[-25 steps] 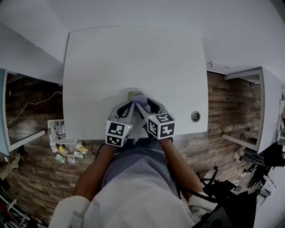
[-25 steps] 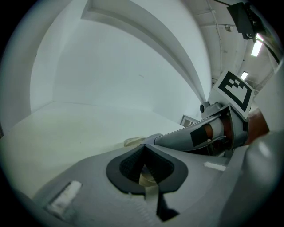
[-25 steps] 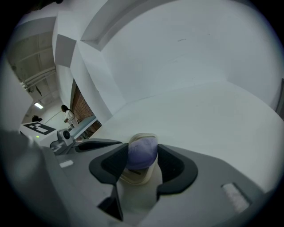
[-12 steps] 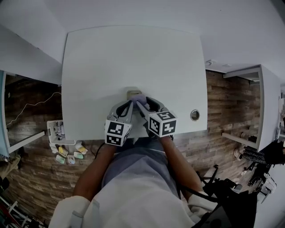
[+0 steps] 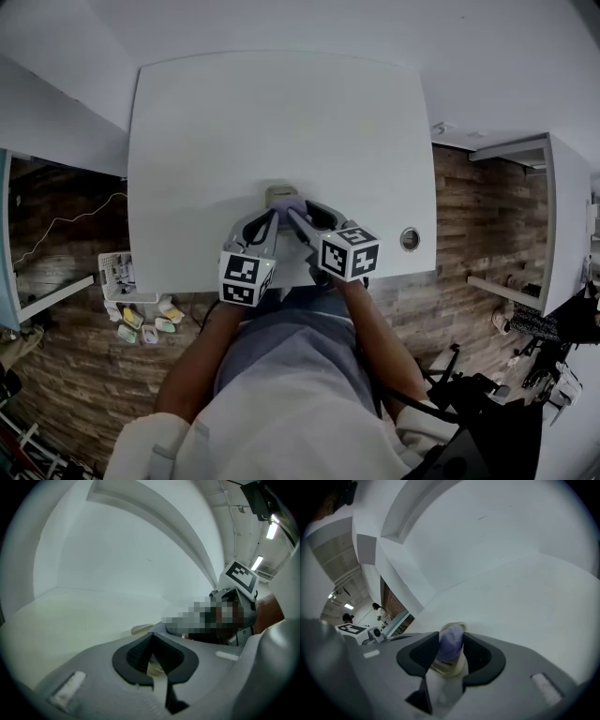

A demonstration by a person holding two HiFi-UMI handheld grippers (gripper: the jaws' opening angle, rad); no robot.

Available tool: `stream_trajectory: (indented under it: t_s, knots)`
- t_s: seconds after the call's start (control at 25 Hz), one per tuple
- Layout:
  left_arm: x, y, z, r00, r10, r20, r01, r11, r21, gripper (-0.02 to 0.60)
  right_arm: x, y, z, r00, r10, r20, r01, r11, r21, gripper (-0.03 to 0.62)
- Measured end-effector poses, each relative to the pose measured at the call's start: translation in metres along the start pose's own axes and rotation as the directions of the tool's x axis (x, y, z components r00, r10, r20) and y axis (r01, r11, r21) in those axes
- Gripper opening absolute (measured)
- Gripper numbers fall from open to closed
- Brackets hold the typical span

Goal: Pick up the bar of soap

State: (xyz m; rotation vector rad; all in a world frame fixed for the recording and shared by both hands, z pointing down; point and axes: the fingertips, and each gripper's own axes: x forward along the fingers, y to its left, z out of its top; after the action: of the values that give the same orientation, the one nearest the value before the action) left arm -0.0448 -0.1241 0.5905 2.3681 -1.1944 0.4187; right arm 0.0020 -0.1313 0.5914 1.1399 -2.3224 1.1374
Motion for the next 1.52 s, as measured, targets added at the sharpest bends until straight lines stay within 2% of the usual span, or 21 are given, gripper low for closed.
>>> stream_trajectory:
  t_s: [0.36,0.64,0.8,0.96,1.0,1.12,1.24,1.28,1.4,1.52]
  knots:
    - [-0.001,0.002,-0.001,1.000,0.010,-0.002,-0.010,1.000,-0.011,0.003,0.001,-0.004,0.000,0.995,0.104,0.000,-0.103,0.984,0.146,0.148]
    - [0.000,0.001,0.000,1.000,0.010,-0.001,-0.010,1.000,-0.012,0.003,0.006,-0.004,-0.003,0.991,0.135,-0.007,-0.132,0.977,0.167,0.158]
    - [-0.001,0.001,-0.001,1.000,0.012,-0.001,-0.012,1.000,-0.012,0.003,0.002,0.001,-0.001,0.992,0.123,-0.012,-0.121,0.989,0.080,0.156]
    - [-0.002,0.001,-0.001,1.000,0.018,-0.002,-0.018,1.000,-0.012,0.005,-0.003,0.010,0.003,0.998,0.064,0.003,-0.062,0.988,-0.143,0.156]
    - [-0.002,0.001,-0.001,1.000,0.020,-0.003,-0.020,1.000,-0.012,0.003,-0.003,0.011,0.003,0.998,0.061,0.005,-0.060,0.986,-0.157,0.155]
    - [-0.002,0.001,-0.002,1.000,0.020,-0.006,-0.020,1.000,-0.012,0.004,-0.002,0.012,0.004,0.995,0.095,0.000,-0.095,0.989,-0.115,0.143]
    - [-0.002,0.001,-0.002,1.000,0.023,-0.012,-0.023,1.000,-0.015,0.003,-0.003,0.017,0.005,0.997,0.073,0.009,-0.069,0.973,-0.222,0.146]
    - [-0.002,0.002,-0.002,1.000,0.025,-0.013,-0.025,1.000,-0.017,0.003,-0.002,0.018,0.005,0.997,0.075,0.011,-0.071,0.973,-0.222,0.144]
    - [0.000,0.003,-0.001,1.000,0.023,-0.014,-0.023,1.000,-0.020,0.003,0.002,0.014,0.005,0.991,0.133,0.003,-0.133,0.989,-0.061,0.132]
    - [0.002,0.004,0.001,1.000,0.018,-0.013,-0.019,0.999,-0.029,0.003,0.005,0.007,0.006,0.985,0.170,-0.001,-0.169,0.980,0.103,0.133]
